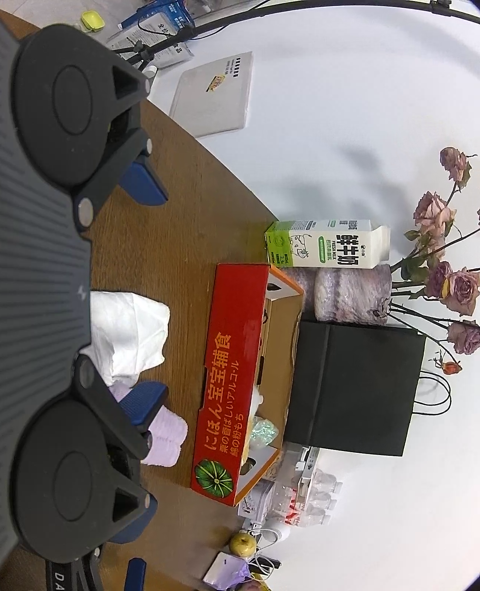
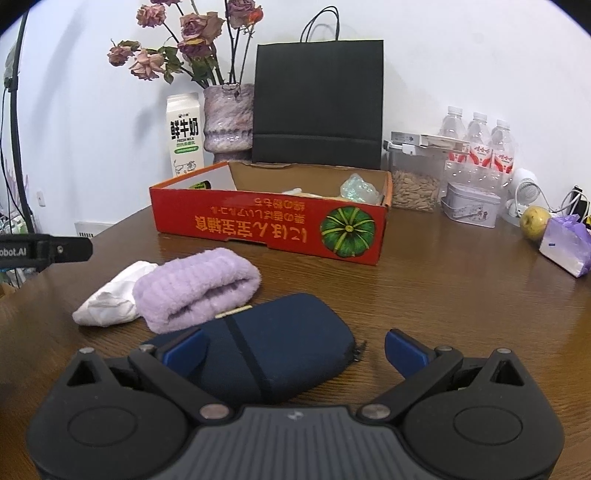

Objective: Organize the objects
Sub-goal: 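Withdraw both tools from the box back toward the table items, then grasp the navy pouch with the right tool while the left tool approaches the white cloth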

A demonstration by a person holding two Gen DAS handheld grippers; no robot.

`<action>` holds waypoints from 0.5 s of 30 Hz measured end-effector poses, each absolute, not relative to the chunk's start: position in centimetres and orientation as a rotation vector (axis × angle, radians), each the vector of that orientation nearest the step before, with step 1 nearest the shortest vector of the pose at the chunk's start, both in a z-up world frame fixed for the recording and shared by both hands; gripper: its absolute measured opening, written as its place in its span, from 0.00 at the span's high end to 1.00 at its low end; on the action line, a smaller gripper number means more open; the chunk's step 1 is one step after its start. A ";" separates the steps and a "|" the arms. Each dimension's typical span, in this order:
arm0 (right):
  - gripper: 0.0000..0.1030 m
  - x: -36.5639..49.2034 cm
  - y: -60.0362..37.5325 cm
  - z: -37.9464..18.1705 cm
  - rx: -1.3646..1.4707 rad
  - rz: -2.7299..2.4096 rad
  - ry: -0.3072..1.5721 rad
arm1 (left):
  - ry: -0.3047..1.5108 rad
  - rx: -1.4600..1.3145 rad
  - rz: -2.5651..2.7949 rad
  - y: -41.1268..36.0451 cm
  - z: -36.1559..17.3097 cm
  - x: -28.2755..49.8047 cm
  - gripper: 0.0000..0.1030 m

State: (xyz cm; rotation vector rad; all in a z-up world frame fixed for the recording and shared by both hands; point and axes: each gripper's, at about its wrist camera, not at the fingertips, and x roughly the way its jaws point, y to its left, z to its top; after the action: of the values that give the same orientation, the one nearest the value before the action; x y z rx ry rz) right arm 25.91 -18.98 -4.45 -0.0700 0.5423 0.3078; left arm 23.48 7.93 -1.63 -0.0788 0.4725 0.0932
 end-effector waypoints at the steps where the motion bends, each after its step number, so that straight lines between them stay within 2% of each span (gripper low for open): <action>1: 0.00 26.0 -18.7 -4.4 -0.069 0.310 0.543 | 0.474 -0.077 0.093 7.9 -1.7 23.5 0.00; 15: 0.00 28.1 -14.9 -4.6 -0.112 0.248 0.600 | 0.492 -0.092 0.108 8.3 -2.3 23.9 0.00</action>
State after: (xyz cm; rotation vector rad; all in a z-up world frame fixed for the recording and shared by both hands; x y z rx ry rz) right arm 28.05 -14.88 -4.63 -0.1124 0.5998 0.2485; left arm 23.90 8.28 -2.27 -0.0921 0.4915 0.1082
